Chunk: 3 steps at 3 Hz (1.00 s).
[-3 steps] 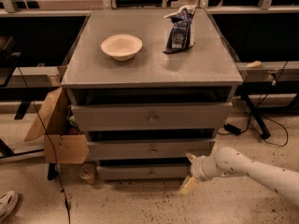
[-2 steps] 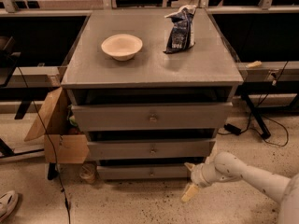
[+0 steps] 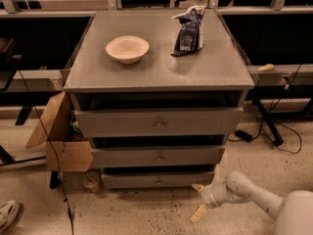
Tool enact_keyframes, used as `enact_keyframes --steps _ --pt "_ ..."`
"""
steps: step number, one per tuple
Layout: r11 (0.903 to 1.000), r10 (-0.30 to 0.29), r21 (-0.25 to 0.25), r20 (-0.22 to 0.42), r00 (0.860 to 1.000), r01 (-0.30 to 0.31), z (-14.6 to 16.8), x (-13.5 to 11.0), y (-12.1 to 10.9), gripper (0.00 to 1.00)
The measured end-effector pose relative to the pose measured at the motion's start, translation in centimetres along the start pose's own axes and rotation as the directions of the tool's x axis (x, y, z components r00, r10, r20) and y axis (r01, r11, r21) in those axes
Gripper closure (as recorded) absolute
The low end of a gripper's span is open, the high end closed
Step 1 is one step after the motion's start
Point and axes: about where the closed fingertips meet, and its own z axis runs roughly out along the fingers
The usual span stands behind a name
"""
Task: Open bottom drawer
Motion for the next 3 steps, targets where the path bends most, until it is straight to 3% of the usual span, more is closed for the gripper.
enact_keyframes --steps 2,3 --pt "0.9999 -0.013 -0.001 0.023 1.0 0.013 0.6 -0.1 0.1 0.0" --pt "0.9992 -0.039 0.011 0.115 0.993 0.038 0.7 -1.5 0.0 0.0"
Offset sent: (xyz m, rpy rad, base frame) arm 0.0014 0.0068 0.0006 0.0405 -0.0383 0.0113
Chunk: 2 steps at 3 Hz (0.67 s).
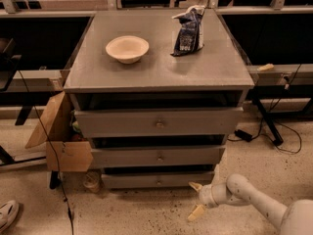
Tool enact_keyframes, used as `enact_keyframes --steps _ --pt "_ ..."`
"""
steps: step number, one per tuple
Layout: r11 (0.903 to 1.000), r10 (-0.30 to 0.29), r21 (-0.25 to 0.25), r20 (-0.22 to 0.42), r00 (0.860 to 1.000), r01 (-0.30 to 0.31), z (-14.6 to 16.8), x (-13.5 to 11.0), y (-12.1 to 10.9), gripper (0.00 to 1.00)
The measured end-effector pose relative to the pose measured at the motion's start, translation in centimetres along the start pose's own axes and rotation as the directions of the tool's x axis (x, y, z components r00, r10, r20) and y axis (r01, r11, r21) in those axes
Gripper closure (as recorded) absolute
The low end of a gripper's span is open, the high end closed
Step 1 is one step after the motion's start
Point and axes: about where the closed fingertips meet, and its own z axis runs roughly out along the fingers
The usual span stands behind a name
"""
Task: Open bottom drawer
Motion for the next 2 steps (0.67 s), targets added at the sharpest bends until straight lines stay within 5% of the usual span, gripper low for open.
enact_keyframes --steps 2 --pt "0.9957 -0.08 0.057 0.135 0.988 0.073 -0.3 -4.3 -1.5 0.0"
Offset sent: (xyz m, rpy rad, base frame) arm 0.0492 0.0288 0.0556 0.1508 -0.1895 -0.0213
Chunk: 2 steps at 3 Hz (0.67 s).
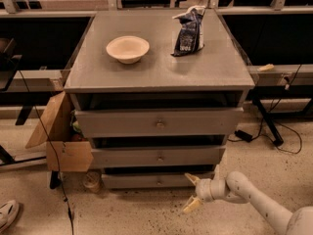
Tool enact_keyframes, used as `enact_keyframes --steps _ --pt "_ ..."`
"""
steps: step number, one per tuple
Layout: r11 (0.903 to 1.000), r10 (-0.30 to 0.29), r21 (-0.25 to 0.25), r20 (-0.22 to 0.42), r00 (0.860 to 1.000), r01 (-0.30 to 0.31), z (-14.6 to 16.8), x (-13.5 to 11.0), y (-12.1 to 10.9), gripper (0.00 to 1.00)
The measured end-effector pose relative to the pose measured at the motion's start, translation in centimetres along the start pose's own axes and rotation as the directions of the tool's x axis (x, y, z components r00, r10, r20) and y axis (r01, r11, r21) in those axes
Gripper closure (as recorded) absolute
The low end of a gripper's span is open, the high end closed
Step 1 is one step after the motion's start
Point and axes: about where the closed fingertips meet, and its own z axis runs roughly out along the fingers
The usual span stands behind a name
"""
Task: Open bottom drawer
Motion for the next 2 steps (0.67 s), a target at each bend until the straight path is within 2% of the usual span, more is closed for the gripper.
enact_keyframes --steps 1,2 --pt "0.9999 -0.012 0.012 -0.015 1.0 0.012 1.4 -2.2 -1.4 0.0" --pt "0.9993 -0.003 0.036 -0.072 0.997 0.005 3.3 -3.9 -3.0 0.0"
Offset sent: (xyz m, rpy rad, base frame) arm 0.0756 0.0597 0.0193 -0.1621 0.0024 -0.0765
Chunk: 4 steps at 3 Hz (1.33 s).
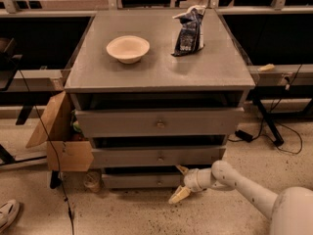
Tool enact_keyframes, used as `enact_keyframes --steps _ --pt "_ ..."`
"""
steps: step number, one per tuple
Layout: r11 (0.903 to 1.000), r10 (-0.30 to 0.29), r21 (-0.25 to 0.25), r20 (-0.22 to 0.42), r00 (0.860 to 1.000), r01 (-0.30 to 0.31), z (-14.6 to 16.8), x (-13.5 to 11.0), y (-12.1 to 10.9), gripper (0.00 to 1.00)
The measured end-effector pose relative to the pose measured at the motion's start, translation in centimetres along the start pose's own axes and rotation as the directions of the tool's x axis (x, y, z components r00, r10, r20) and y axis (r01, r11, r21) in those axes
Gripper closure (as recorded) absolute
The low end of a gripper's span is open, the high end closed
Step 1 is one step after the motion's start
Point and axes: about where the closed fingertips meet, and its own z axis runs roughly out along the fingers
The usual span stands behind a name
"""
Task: Open bottom drawer
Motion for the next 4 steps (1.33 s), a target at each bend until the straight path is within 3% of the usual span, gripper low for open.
enact_keyframes --steps 1,4 --pt "0.9994 0.025 0.027 -0.048 0.999 -0.024 1.8 -0.8 -1.8 0.0" --pt "0.9987 0.046 0.025 -0.069 0.997 -0.045 2.9 -0.2 -2.1 0.0"
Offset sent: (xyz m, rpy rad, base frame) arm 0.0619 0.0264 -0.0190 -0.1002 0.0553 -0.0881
